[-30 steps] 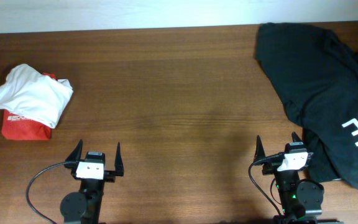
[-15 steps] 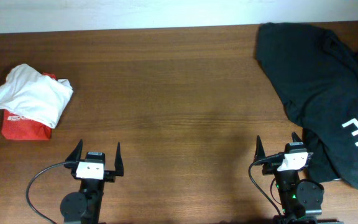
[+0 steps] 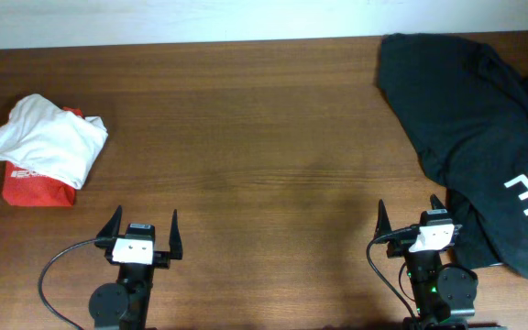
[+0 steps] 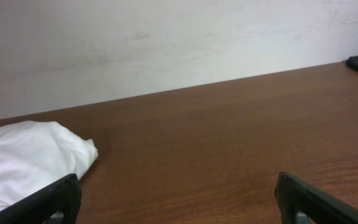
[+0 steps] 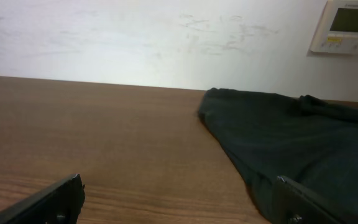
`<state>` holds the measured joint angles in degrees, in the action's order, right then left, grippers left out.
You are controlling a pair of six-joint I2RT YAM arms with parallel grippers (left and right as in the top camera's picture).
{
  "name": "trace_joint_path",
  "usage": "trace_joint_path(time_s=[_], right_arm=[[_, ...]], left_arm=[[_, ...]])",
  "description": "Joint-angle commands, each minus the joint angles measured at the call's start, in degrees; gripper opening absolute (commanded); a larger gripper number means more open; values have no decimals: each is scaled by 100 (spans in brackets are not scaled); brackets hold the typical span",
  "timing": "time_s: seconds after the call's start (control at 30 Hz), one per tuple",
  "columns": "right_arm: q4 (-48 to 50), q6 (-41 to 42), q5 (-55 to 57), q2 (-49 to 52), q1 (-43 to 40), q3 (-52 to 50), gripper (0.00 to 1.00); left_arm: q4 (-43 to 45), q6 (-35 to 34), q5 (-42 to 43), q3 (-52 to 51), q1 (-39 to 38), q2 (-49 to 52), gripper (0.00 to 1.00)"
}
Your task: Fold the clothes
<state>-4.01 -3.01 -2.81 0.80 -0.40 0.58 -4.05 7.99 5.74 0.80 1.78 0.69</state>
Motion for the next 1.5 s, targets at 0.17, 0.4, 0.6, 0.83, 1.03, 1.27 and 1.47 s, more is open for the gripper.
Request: trace_joint_path(time_s=[0.17, 0.4, 0.6, 0.83, 1.03, 1.27, 1.47], right_arm=[[-28, 520, 2, -48, -37, -26, 99], [-55, 542, 9, 22, -37, 210, 99], [-247, 542, 9, 562, -37, 667, 99], [-525, 542, 7, 2009, -37, 1657, 99], [-1600, 533, 13, 3550, -37, 3209, 99], [-3805, 514, 35, 5329, -37, 5272, 99], [-5418, 479, 181, 6826, -37, 6863, 99]], left_arm=[[46, -212, 81, -26, -22, -39, 99], [-13, -293, 90, 114, -22, 98, 99], [-74, -737, 116, 638, -22, 686, 99], [-957, -734, 505, 2026, -22, 2282, 99], [-1687, -737, 876, 3407, -22, 3877, 99], [-2975, -732, 1322, 5136, -22, 5431, 99], [-3622, -717, 1320, 6140, -22, 6336, 99]])
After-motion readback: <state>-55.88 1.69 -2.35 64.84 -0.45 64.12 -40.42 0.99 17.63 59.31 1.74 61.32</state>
